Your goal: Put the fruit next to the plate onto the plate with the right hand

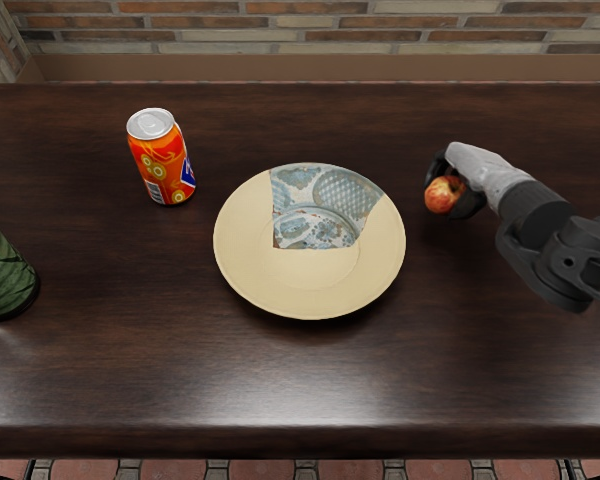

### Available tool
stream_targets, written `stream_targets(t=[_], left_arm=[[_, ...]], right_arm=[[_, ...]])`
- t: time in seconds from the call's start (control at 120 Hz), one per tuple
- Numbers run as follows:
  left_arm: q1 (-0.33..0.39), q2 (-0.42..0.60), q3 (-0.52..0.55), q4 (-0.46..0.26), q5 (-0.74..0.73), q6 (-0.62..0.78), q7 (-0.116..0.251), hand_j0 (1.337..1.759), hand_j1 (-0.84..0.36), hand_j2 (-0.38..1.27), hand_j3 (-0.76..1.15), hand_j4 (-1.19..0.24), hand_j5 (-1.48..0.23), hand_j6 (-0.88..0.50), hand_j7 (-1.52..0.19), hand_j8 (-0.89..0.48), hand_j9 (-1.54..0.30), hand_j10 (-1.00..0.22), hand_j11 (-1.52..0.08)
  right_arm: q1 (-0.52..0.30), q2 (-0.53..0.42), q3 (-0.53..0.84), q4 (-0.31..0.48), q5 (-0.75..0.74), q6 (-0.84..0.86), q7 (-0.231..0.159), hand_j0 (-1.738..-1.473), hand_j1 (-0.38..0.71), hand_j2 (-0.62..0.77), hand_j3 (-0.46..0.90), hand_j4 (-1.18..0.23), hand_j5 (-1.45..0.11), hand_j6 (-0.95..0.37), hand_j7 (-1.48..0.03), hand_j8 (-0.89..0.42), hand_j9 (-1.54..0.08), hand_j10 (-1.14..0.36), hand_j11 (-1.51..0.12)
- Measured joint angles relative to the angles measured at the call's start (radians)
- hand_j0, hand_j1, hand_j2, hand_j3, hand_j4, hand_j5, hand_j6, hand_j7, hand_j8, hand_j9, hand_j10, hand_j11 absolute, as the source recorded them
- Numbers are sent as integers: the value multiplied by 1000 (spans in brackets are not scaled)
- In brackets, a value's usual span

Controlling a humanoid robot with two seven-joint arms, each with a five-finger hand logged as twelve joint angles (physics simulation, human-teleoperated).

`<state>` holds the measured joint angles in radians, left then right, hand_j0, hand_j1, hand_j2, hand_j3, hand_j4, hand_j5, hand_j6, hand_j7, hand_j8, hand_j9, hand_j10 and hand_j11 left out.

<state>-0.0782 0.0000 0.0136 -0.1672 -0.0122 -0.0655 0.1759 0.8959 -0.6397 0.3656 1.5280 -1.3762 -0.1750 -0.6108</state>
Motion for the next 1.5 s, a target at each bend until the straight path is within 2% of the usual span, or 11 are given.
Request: stream_targets(t=[0.4,0.542,0.75,1.425,1.467,1.5], left_arm=[[0,0,0,0,0,0,0,1658,339,2,0,-9,-11,-9,-11,-9,-11,-9,-11],[0,0,0,0,0,0,0,1658,339,2,0,-9,-11,-9,-11,-9,-11,-8,-11],[0,0,0,0,0,0,0,1658,339,2,0,-9,-11,-9,-11,-9,-11,-8,-11],[0,0,0,0,0,0,0,1658,339,2,0,-9,-11,-9,-11,-9,-11,-8,-11],[0,0,0,0,0,0,0,1658,339,2,0,-9,-11,-9,-11,-9,-11,-8,-11],[0,0,0,0,0,0,0,1658,339,2,0,-9,-11,-9,-11,-9,-11,-8,-11]], right_arm=[[56,122,12,11,3,3,0,-1648,122,-62,0,-671,-955,-448,-916,-472,-949,-685,-950],[60,188,10,15,5,3,0,-1652,194,91,2,-648,-962,-422,-916,-453,-953,-681,-956],[51,257,4,23,8,3,0,-1655,212,99,1,-616,-990,-401,-916,-420,-966,-672,-970],[-9,315,-35,17,-4,-2,0,-1655,233,117,1,-607,-981,-393,-913,-410,-965,-671,-969],[-10,315,-36,17,-4,-2,0,-1655,222,95,1,-606,-952,-401,-887,-418,-938,-652,-942],[-10,315,-36,17,-5,-2,0,-1656,186,73,0,-557,-863,-383,-807,-401,-851,-595,-854]])
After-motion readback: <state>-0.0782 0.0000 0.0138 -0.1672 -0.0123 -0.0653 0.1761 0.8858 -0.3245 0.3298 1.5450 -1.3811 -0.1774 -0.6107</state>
